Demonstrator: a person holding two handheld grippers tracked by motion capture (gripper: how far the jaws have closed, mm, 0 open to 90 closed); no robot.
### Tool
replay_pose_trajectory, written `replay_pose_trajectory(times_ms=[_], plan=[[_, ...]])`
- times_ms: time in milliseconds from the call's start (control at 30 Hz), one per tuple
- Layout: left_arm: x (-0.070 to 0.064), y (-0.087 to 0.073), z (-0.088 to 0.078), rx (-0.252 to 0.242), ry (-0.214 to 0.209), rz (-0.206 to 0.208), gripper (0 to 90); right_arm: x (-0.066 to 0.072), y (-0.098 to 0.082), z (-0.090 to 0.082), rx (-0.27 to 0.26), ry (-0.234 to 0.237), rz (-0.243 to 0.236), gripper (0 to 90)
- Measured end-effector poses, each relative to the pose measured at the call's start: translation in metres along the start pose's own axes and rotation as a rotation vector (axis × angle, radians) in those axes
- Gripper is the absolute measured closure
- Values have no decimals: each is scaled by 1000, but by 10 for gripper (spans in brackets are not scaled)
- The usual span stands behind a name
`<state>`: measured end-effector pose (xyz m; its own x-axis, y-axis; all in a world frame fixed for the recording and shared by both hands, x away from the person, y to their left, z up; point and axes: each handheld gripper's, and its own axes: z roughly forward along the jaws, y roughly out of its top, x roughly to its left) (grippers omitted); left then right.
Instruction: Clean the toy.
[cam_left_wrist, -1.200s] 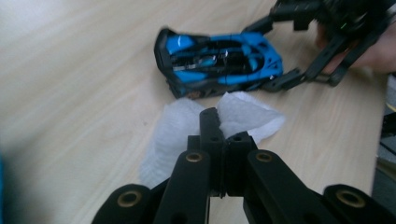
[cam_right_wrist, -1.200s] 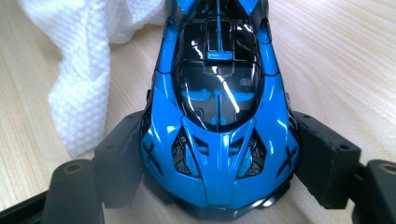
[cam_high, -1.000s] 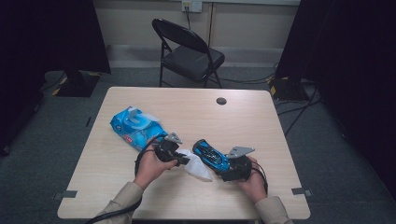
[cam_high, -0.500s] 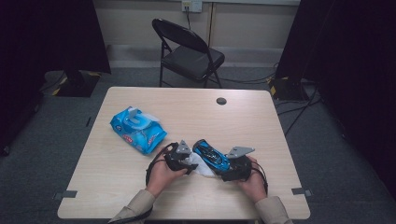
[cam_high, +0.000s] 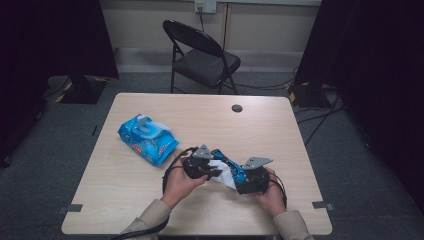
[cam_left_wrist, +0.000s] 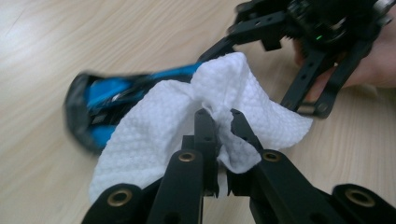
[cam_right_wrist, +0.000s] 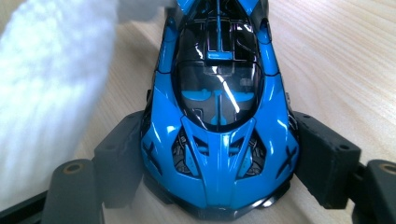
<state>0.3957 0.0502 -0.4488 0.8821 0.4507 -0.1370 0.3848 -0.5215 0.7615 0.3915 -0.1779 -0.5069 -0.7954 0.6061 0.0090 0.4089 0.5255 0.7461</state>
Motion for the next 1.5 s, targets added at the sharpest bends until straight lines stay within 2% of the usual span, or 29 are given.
replay_pose_trajectory(times_ms=[100, 200, 300, 367, 500, 633, 733, 900, 1067, 1267, 1367, 1500], plan=[[-5, 11, 16, -5, -14, 22, 852, 0, 0, 0, 0, 0, 0, 249], [-9, 17, 35, 20, -35, 40, 850, 0, 0, 0, 0, 0, 0, 250], [-12, 17, 48, 66, -38, 78, 849, 0, 0, 0, 0, 0, -1, 250], [-15, 14, 55, 83, -50, 122, 849, 0, 0, 0, 0, 0, 0, 250], [-14, 10, 58, 61, -59, 109, 850, 0, 0, 0, 0, -1, -1, 250], [-15, 11, 59, 69, -51, 135, 850, 0, 0, 0, -1, 0, -1, 251], [-15, 11, 57, 72, -45, 127, 847, 0, 0, 0, -1, 0, -2, 254], [-6, 10, 49, 71, -34, 87, 846, 0, 0, 0, -2, 0, -2, 256], [0, 10, 43, 91, -24, 102, 846, 0, 0, 0, -2, 1, -2, 257], [7, 7, 36, 94, -11, 82, 847, 0, 0, 0, -2, 1, -2, 257], [14, 5, 28, 105, 21, 85, 848, 0, 0, 0, -2, 1, -2, 257], [28, 1, 18, 93, 76, 37, 848, 0, 0, 0, -2, 1, -1, 257]])
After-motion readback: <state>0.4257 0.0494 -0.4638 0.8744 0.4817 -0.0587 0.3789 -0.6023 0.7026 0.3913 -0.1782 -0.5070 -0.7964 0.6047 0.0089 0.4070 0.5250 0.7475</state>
